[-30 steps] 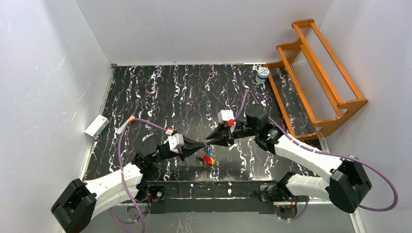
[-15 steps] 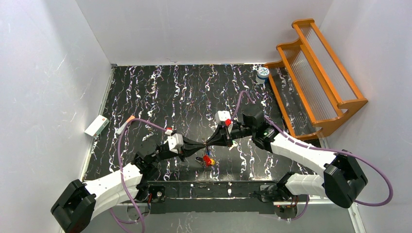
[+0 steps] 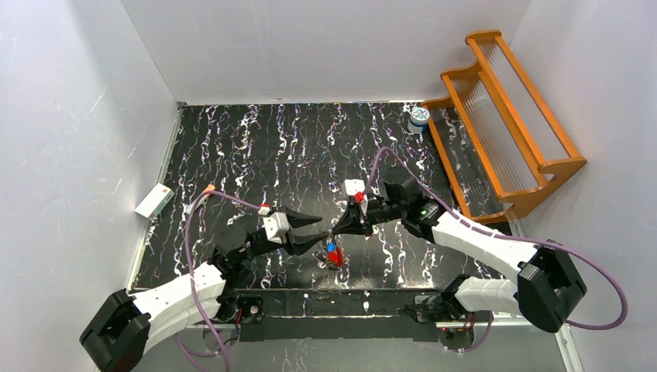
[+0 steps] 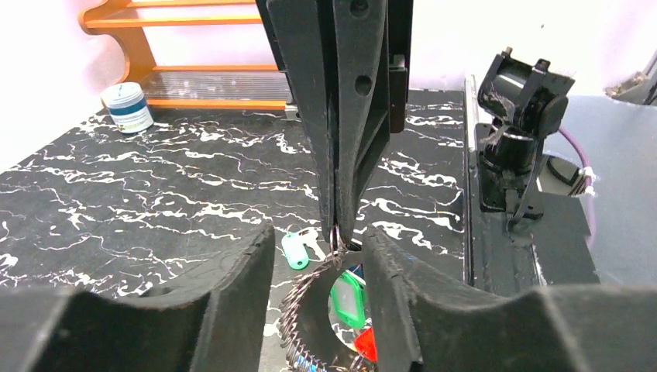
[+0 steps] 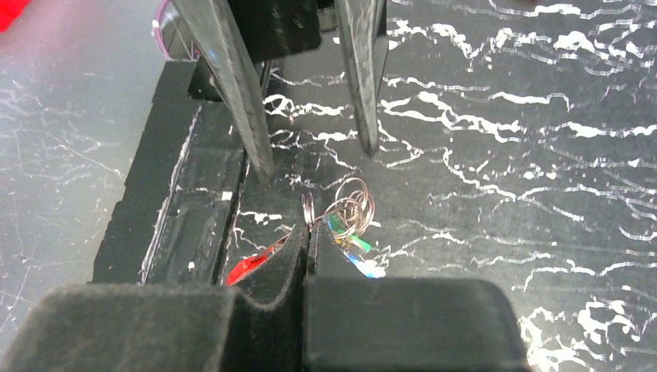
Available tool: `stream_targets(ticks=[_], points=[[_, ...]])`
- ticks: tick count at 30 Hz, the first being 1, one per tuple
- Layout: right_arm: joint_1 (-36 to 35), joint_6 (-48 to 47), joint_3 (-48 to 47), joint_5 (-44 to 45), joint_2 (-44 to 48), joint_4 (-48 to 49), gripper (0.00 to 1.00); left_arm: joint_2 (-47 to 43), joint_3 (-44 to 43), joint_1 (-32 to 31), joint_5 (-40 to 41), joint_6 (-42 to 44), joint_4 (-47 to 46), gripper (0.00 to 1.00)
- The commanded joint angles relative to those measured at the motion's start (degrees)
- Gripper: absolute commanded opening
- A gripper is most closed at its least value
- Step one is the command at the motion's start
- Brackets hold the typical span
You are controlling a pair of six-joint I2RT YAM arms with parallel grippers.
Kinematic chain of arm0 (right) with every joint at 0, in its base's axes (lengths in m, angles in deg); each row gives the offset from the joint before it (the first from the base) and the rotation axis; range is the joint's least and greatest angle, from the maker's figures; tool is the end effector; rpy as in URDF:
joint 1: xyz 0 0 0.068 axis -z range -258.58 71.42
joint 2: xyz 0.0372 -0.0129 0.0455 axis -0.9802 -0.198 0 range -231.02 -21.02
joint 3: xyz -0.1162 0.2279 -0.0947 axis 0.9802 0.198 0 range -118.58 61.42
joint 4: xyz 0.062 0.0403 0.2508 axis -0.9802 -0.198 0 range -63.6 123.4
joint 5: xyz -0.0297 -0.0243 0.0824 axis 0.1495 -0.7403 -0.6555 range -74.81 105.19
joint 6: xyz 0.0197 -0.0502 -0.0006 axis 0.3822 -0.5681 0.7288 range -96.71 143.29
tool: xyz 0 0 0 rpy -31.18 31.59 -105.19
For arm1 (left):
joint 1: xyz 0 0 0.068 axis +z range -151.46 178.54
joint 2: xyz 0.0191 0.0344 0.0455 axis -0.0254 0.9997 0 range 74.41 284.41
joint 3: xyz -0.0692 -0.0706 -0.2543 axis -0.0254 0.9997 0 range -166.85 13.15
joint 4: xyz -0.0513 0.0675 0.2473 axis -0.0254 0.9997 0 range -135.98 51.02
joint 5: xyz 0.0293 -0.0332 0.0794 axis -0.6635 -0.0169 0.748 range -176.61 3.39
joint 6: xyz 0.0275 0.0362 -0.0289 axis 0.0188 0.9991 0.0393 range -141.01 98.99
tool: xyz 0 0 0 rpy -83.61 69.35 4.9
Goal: Put the keys on the keyring
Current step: Adjust the key on the keyring.
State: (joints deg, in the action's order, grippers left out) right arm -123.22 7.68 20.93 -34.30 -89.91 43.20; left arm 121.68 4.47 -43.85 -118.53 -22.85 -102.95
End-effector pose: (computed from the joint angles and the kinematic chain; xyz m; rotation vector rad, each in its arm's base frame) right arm 0.1667 0.2027 0.2650 -1.4522 1.2869 1.1537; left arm 0.1118 -0.1276 0.2345 0.9138 1.0185 -1.0009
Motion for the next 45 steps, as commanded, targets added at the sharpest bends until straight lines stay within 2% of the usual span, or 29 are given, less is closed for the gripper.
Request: stream_targets(ticks=[1,9,14,17,22,27,34,45], points=[[0.24,-5.11,-6.29,2.98,0.38,-9.22,0.01,-2.85,1.08,-0.23,4.28,1.01,-0.38,0.46],[0.07,-8.51,-13.16,7.19,-2.39,-22.95,0.01,-4.97,-4.08,-0.22,6.86,7.85,15.86,0.49],[-0.62,-10.23,-15.77,10.52,-3.86,-28.3,0.01,-4.06,-9.84,-0.19,3.93,13.78,28.03,0.47],[-1.23,-10.81,-17.07,11.81,-5.17,-30.45,0.01,-2.82,-12.0,-0.24,1.41,15.65,32.16,0.44],[-3.67,-11.23,-18.86,14.87,-6.74,-32.6,0.01,-0.01,-13.42,-0.23,-1.96,15.78,32.32,0.35],[-5.68,-11.22,-19.76,16.77,-8.36,-32.82,0.01,2.8,-13.52,-0.28,-5.14,14.44,30.0,0.32],[-6.33,-10.82,-20.44,16.87,-9.65,-32.62,0.01,4.86,-13.13,-0.41,-5.28,13.51,28.12,0.23],[-6.81,-10.6,-21.46,17.26,-9.88,-32.9,0.01,7.14,-12.98,-0.9,-5.09,13.08,26.82,0.2]])
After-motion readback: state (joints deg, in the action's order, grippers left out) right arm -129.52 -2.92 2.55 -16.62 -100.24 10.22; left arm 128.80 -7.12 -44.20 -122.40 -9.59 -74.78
